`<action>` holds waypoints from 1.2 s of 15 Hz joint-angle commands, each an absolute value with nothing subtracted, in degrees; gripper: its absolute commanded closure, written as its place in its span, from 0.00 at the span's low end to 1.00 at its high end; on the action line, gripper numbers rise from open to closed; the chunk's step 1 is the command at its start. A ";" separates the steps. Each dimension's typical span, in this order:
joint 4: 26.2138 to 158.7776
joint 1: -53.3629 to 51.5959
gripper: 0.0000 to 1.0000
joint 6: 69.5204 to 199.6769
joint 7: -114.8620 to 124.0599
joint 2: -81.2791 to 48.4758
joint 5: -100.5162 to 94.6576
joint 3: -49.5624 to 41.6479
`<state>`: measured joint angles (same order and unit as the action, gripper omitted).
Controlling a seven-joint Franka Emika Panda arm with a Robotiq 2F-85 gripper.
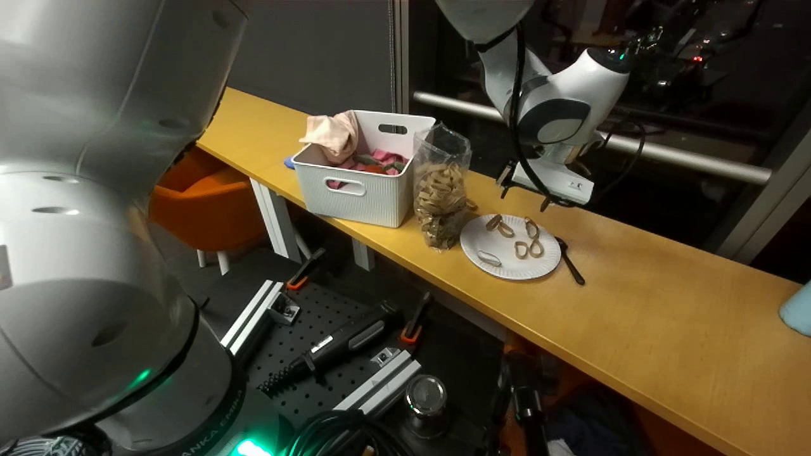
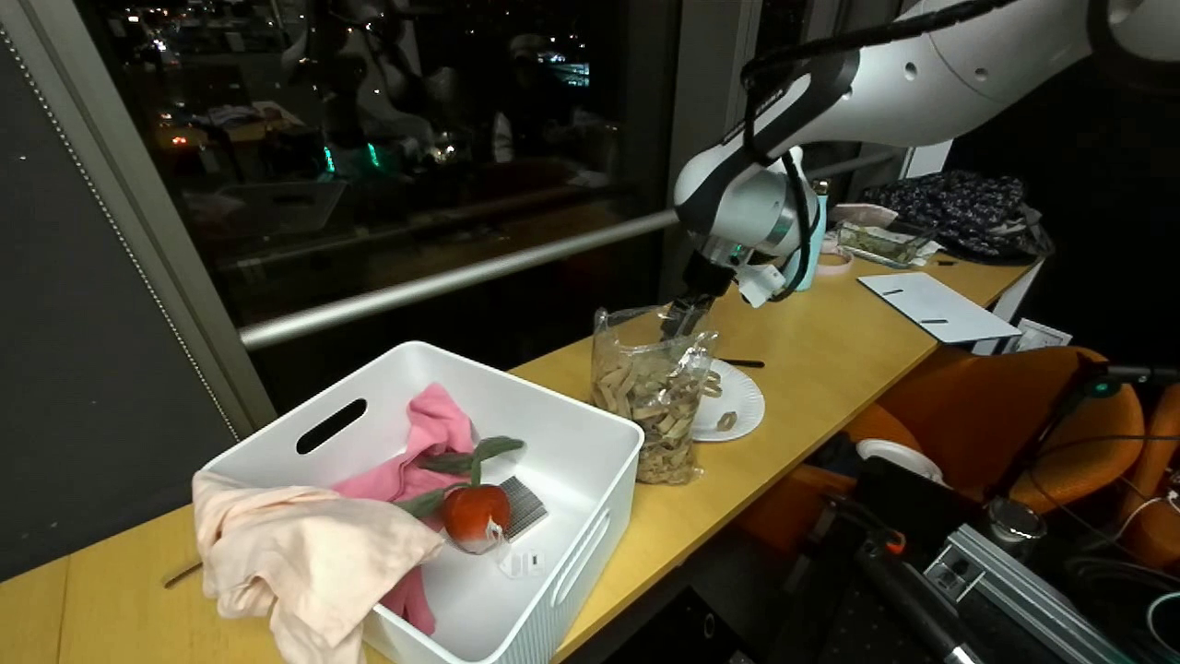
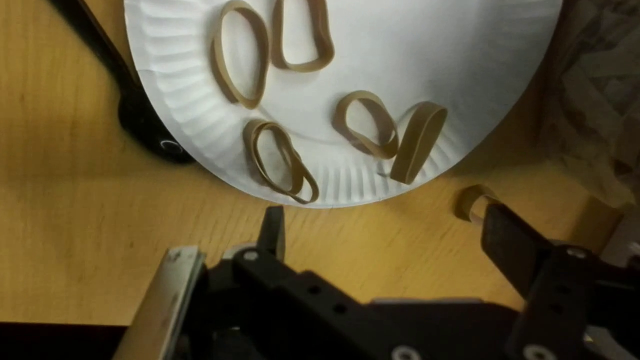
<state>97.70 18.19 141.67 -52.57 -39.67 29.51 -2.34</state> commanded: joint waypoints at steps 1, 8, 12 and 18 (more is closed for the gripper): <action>90.50 17.68 0.00 137.65 -44.34 -44.48 21.97 -1.45; 89.24 17.70 0.00 136.88 -33.92 -47.10 12.50 -1.41; 86.10 17.81 0.00 137.10 -31.33 -49.35 9.65 -1.20; 82.21 18.28 0.00 135.44 -28.50 -51.88 7.46 -0.75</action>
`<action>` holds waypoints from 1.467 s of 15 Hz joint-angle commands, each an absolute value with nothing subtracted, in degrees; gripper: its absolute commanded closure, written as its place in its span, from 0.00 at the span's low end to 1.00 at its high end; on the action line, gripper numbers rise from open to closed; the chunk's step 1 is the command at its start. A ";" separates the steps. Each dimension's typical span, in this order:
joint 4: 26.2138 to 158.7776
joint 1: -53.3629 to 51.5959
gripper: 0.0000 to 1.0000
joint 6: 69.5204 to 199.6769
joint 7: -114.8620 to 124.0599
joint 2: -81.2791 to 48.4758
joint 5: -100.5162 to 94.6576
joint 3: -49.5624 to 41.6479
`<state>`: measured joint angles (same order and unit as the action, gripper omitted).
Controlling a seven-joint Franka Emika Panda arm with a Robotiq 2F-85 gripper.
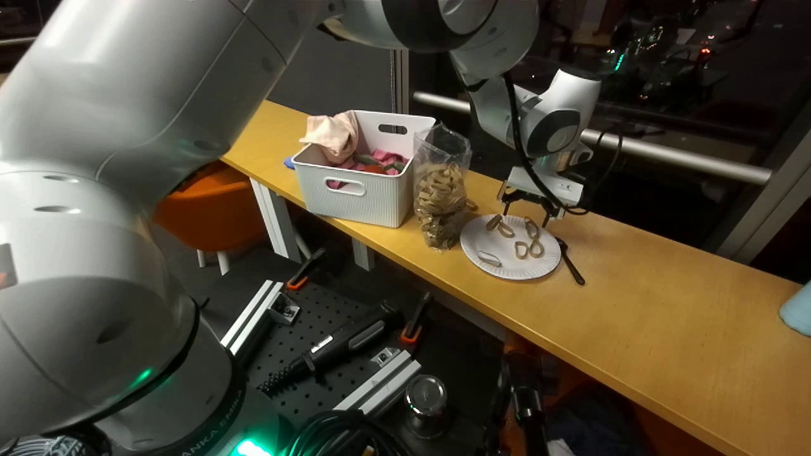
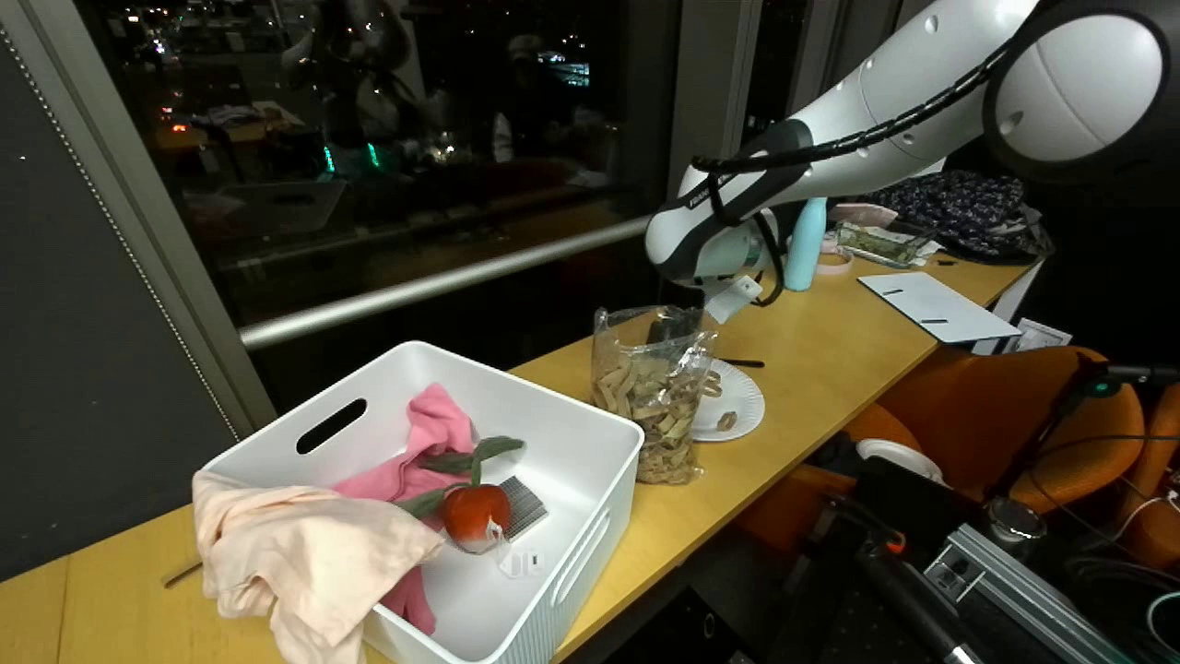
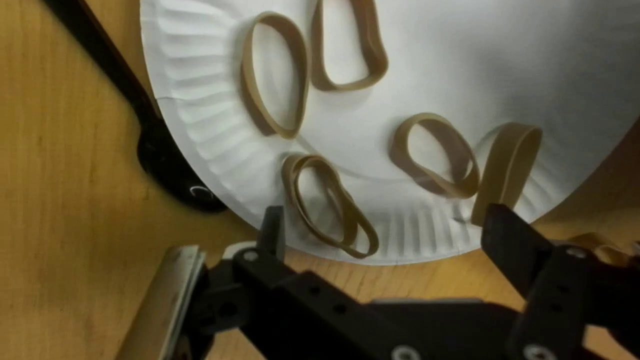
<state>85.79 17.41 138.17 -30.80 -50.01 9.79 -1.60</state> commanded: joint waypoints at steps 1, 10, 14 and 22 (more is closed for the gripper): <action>82.01 18.27 0.00 135.36 -28.21 -52.19 7.22 -0.73; 83.33 18.65 0.72 136.23 -27.37 -52.38 6.68 -0.67; 84.98 18.37 0.99 137.18 -27.07 -51.33 6.55 -0.82; 90.15 17.69 0.99 139.63 -25.97 -47.73 6.05 -1.52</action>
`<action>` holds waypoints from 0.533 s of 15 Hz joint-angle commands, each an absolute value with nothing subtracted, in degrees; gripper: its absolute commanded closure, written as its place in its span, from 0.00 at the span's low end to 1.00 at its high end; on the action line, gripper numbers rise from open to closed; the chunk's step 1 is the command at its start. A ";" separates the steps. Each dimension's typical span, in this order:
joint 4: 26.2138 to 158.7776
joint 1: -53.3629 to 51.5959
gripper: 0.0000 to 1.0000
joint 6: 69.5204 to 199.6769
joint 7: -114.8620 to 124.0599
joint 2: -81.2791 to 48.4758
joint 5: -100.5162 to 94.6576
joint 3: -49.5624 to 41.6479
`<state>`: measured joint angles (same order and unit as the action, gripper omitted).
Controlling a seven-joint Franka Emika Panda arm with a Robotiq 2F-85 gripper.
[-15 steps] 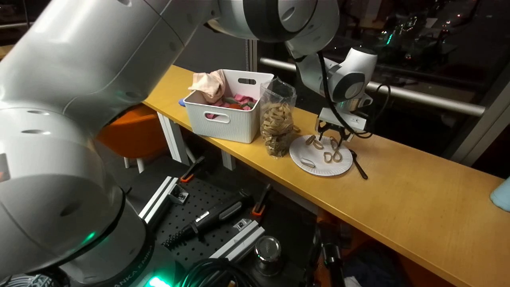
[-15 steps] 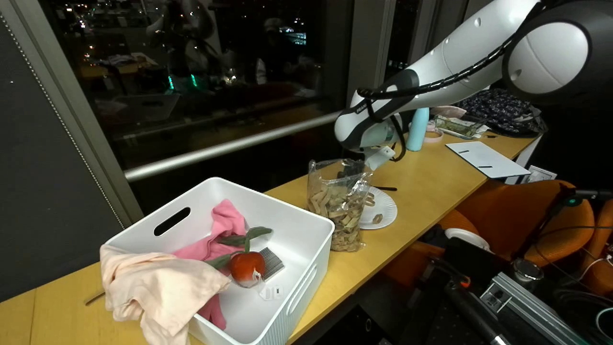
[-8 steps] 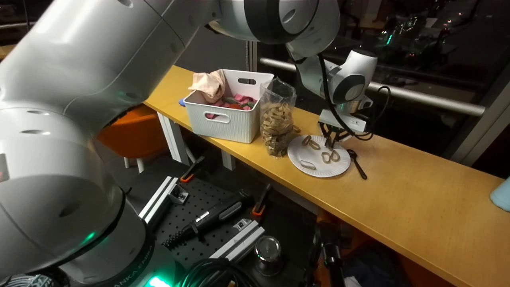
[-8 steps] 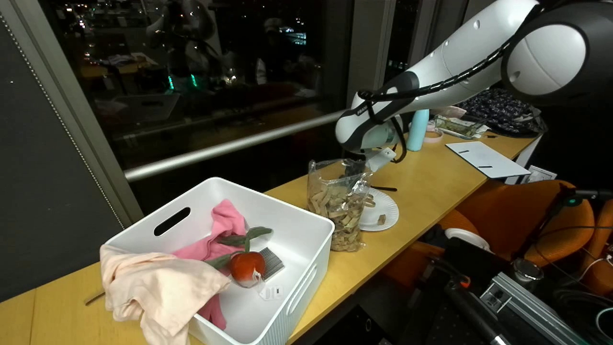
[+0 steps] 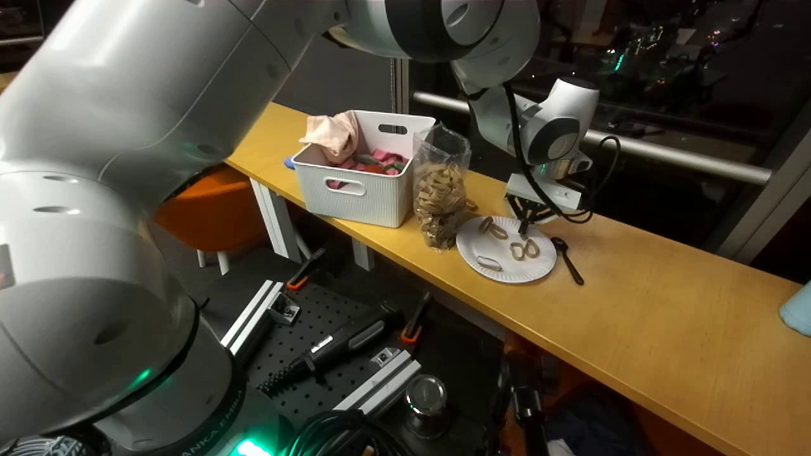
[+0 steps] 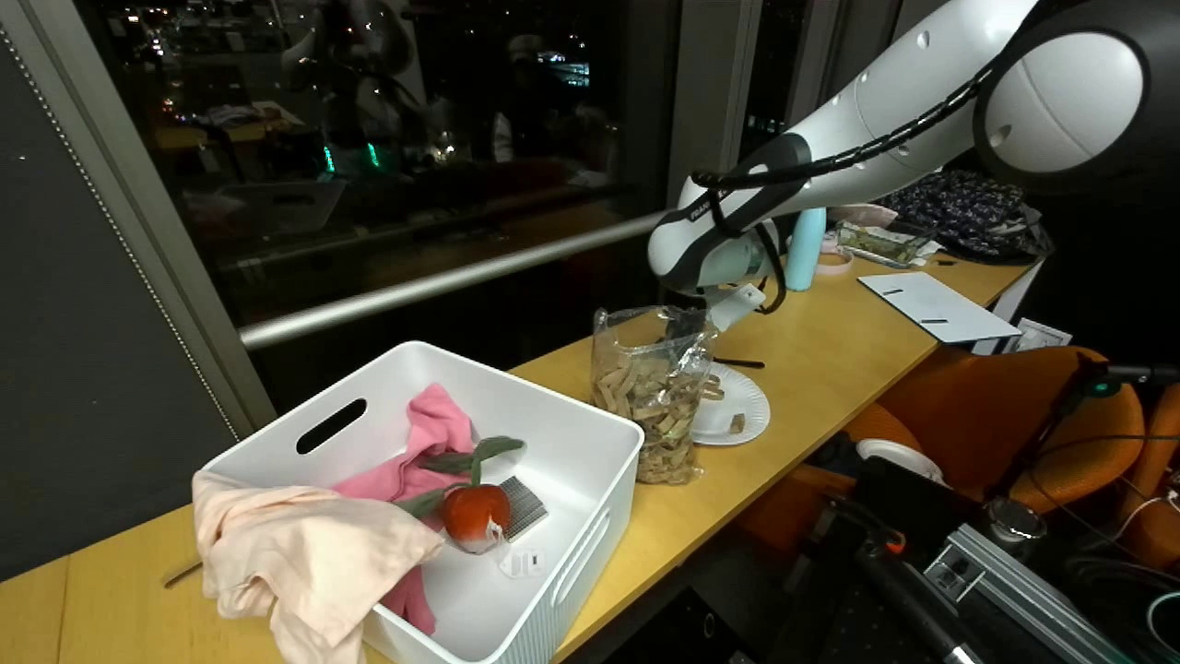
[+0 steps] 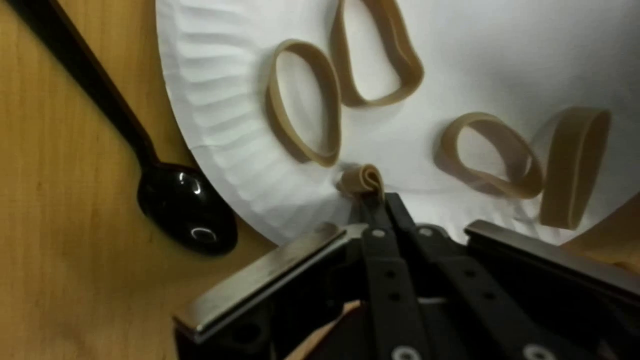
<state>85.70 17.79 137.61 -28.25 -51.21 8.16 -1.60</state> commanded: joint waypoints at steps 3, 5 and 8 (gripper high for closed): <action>93.62 17.05 0.99 142.05 -25.17 -45.28 5.59 -1.74; 95.76 16.44 0.99 143.43 -24.38 -43.69 5.00 -1.98; 98.63 15.40 0.99 145.09 -22.89 -41.12 3.24 -2.19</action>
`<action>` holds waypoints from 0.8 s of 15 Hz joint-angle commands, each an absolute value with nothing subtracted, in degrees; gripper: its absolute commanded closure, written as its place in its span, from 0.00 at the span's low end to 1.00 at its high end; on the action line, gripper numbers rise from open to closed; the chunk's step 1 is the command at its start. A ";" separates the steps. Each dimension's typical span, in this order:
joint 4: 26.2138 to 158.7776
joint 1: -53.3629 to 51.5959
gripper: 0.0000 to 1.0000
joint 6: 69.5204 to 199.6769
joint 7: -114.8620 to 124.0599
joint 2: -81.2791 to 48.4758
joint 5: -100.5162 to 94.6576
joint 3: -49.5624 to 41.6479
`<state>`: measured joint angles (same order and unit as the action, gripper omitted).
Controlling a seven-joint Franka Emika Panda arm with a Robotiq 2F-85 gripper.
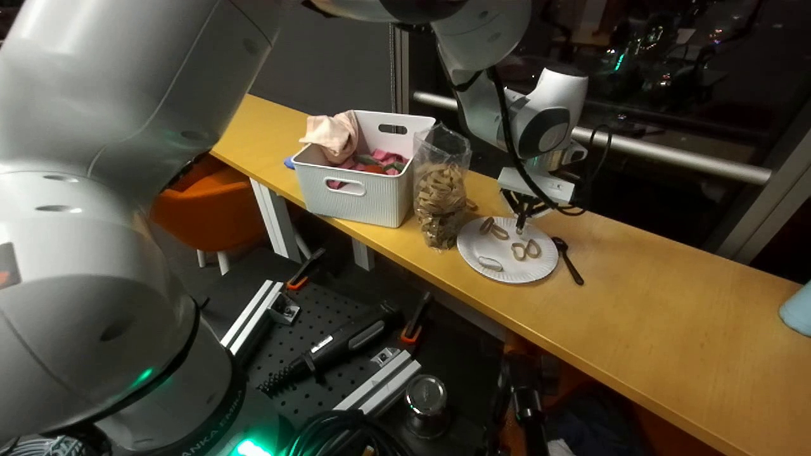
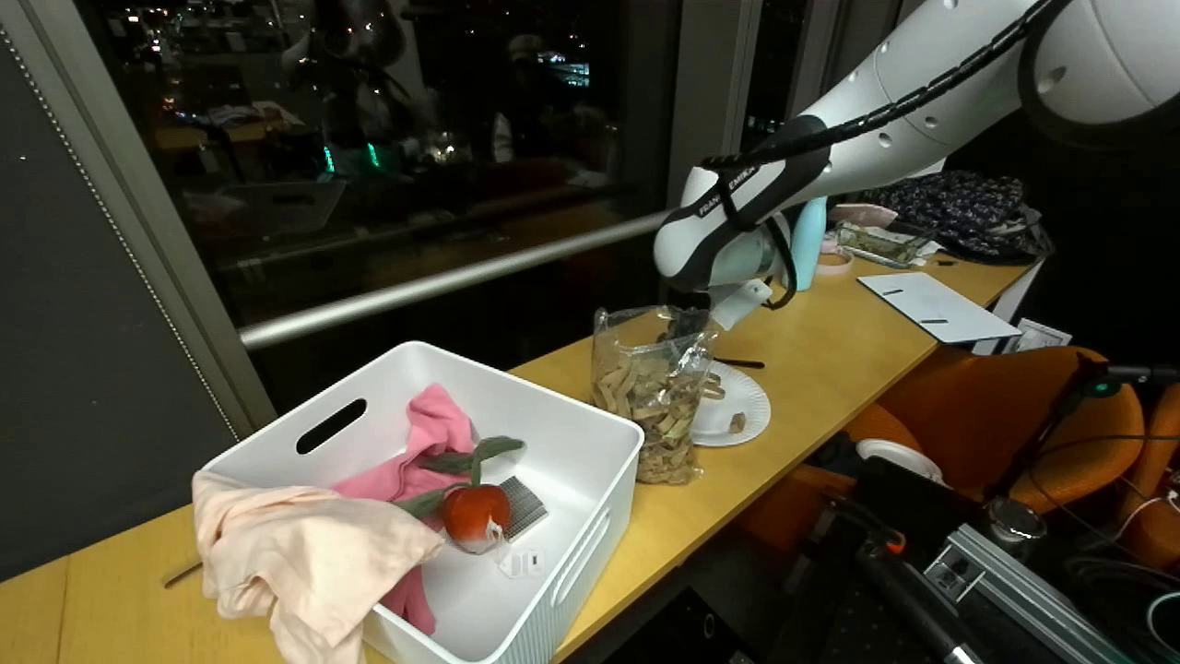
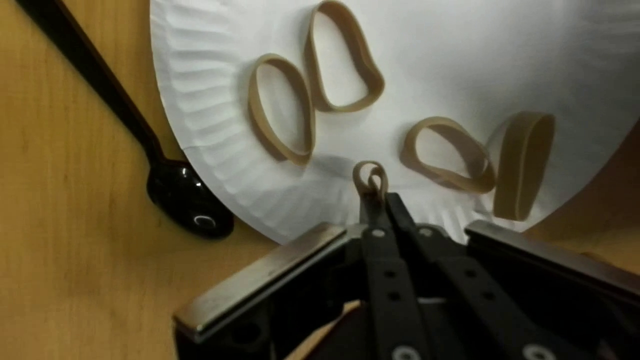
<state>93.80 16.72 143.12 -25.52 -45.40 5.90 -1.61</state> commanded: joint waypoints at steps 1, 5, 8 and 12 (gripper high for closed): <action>99.27 14.74 0.99 145.35 -22.09 -40.39 2.69 -2.24; 100.20 12.77 0.99 144.67 -20.37 -38.44 0.50 -2.22; 99.53 11.89 0.99 143.75 -19.83 -38.89 -0.28 -1.92; 100.35 12.17 0.99 143.78 -20.19 -39.50 0.29 -1.55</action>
<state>98.90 11.87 143.97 -21.29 -40.20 1.45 -1.68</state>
